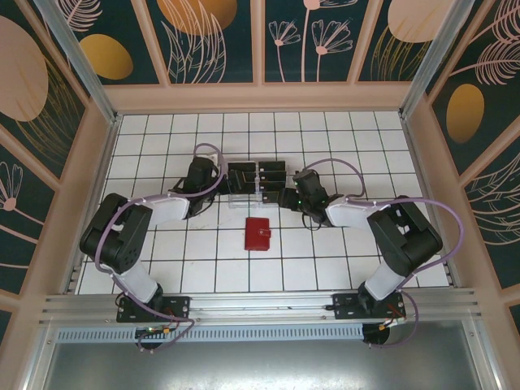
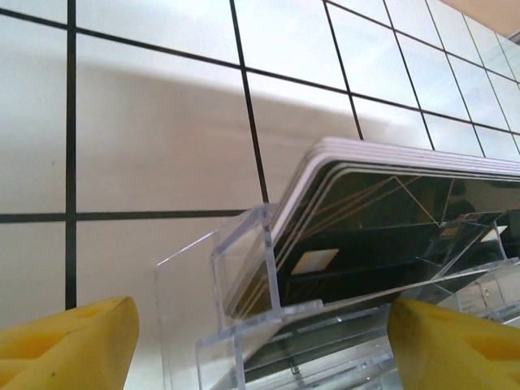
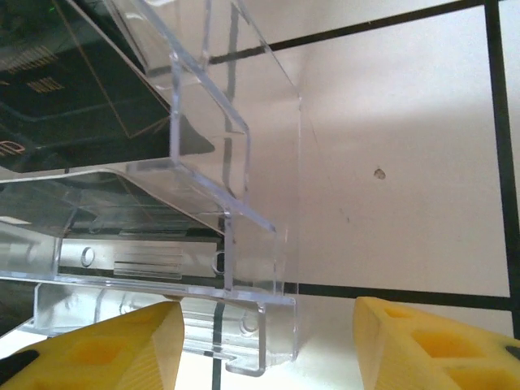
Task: Put the credit cards into the card holder
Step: Move the storage box to the center of the table.
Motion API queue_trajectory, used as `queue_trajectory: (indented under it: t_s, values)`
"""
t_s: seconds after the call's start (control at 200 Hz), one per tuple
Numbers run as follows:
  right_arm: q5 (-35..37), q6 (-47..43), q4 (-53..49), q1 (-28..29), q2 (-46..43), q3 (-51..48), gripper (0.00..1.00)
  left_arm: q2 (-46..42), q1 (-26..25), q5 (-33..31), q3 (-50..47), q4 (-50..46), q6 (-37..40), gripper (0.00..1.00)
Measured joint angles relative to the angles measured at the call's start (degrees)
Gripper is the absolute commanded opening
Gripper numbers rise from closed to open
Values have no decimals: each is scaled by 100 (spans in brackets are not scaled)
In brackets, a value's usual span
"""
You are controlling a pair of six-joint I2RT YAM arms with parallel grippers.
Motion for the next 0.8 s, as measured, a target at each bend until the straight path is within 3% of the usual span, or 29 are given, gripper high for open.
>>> queue_trajectory:
  t_s: [0.515, 0.801]
  values:
    - [-179, 20, -11, 90, -44, 4, 65, 498, 0, -85, 448, 15, 61, 84]
    - [-116, 214, -417, 422, -1274, -118, 66, -356, 0, -81, -50, 46, 33, 89]
